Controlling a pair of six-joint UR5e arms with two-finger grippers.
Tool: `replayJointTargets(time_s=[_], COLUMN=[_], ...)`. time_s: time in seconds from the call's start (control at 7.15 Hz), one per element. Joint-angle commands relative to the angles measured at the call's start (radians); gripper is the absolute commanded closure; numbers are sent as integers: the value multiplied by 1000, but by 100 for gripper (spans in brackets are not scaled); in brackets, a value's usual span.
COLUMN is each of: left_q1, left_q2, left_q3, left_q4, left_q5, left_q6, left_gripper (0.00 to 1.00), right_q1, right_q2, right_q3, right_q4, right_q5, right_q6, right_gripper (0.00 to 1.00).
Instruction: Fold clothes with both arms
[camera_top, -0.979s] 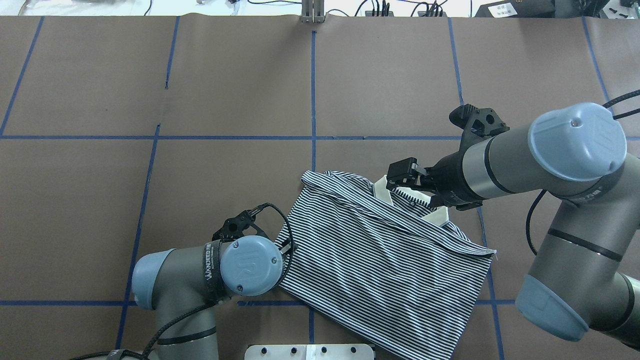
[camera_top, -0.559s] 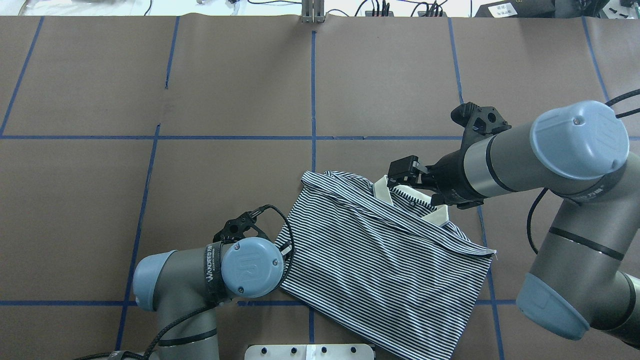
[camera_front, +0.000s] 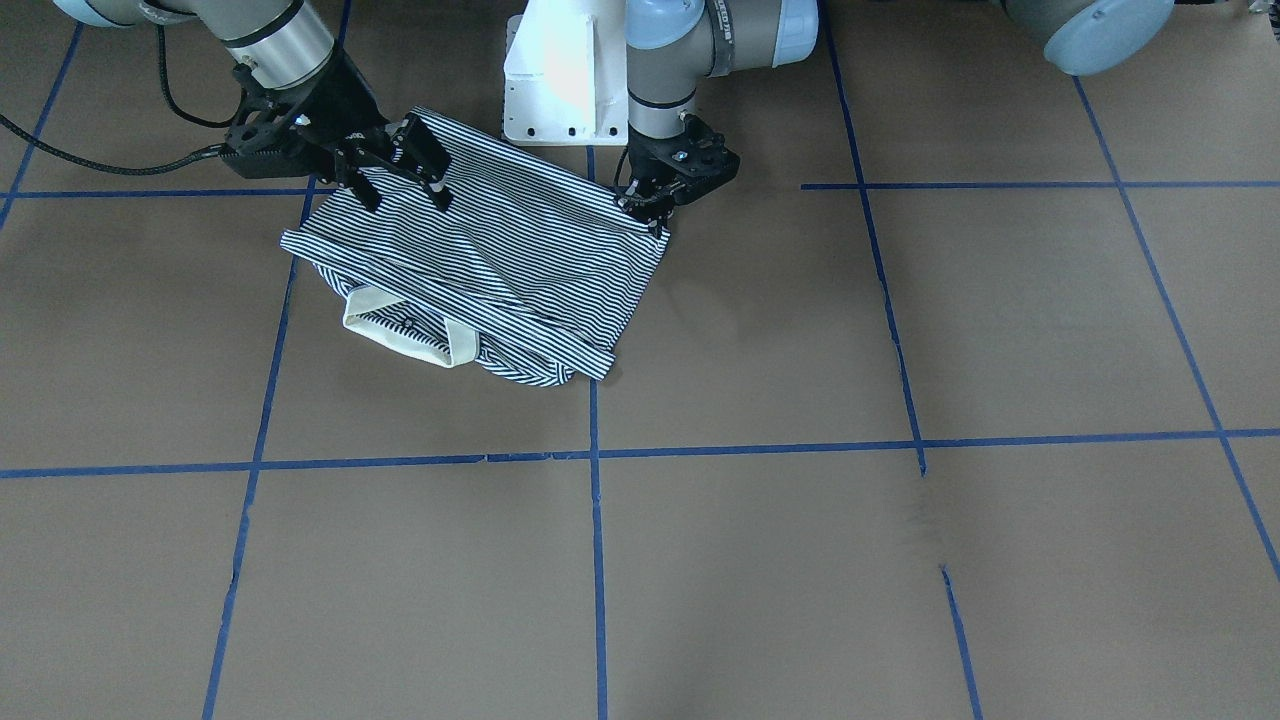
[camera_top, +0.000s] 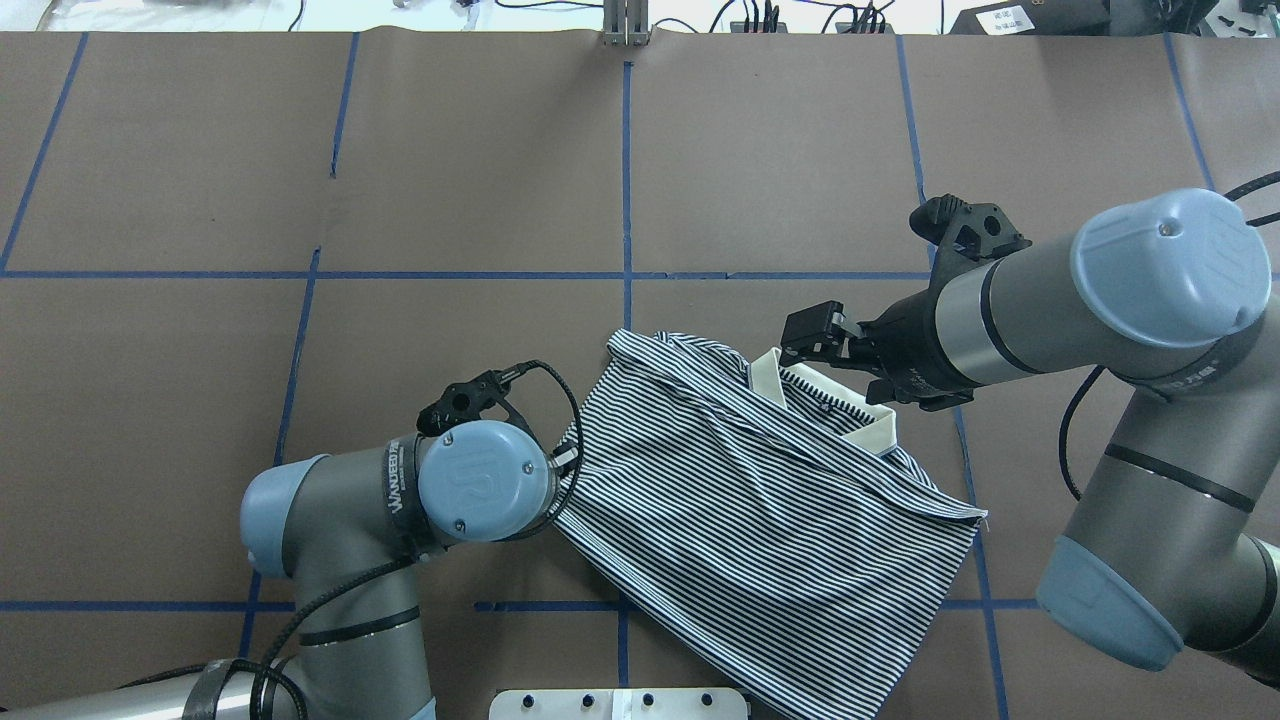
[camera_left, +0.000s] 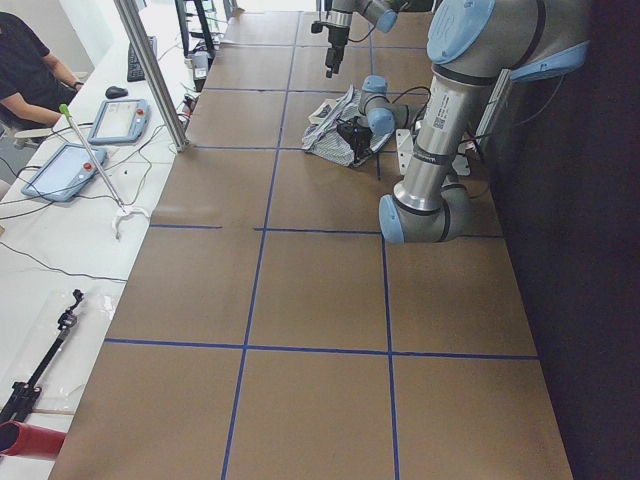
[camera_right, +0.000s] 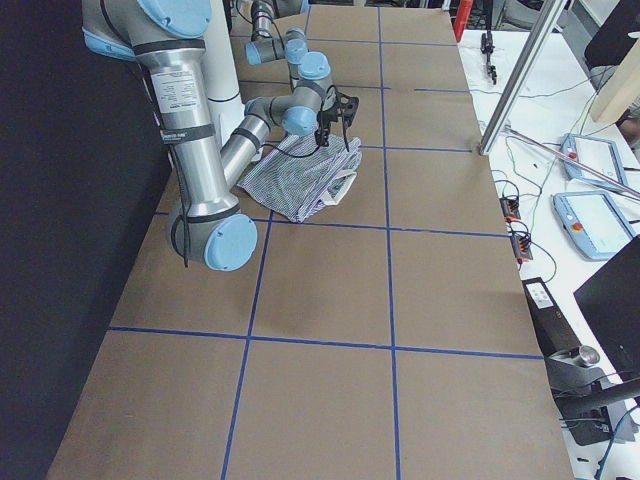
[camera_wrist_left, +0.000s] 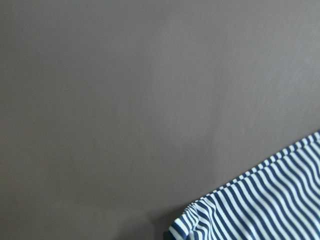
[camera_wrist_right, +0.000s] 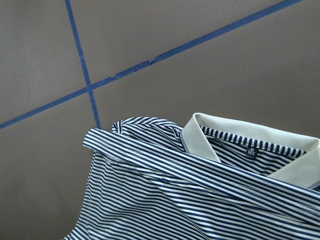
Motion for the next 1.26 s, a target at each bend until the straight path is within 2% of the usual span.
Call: replayJointTargets(time_s=[0.0,0.14,0.42,0.56,0.7,0.98,1.12], left_q1=[-109,-143,-241,-264,-281,-350,-356], left_q2=[1,-2,-27,-66,-120,-204,-211], left_q3=[41,64,153,229,336,560,611], left_q4=[-6,-28,-114,-175,-285,-508,-574], left_q5=[2,46,58,100,186,215,295], left_q6=[94,131,219,283,355,481,525], left_gripper=[100,100,100,100,100,100,100], right_q1=[5,9,20,21,21,17,14], right_q2=[0,0,-2,-2,-2,0,0], right_q3=[0,0,-5,-6,-9,-17,-21], right_q4=[0,0,1,2,2,3,3], right_q5=[-1,-1,-3,-3,-6,-9,-12], right_q6=[2,0,0,0,-6,-8,-8], right_gripper=[0,0,0,0,0,0,0])
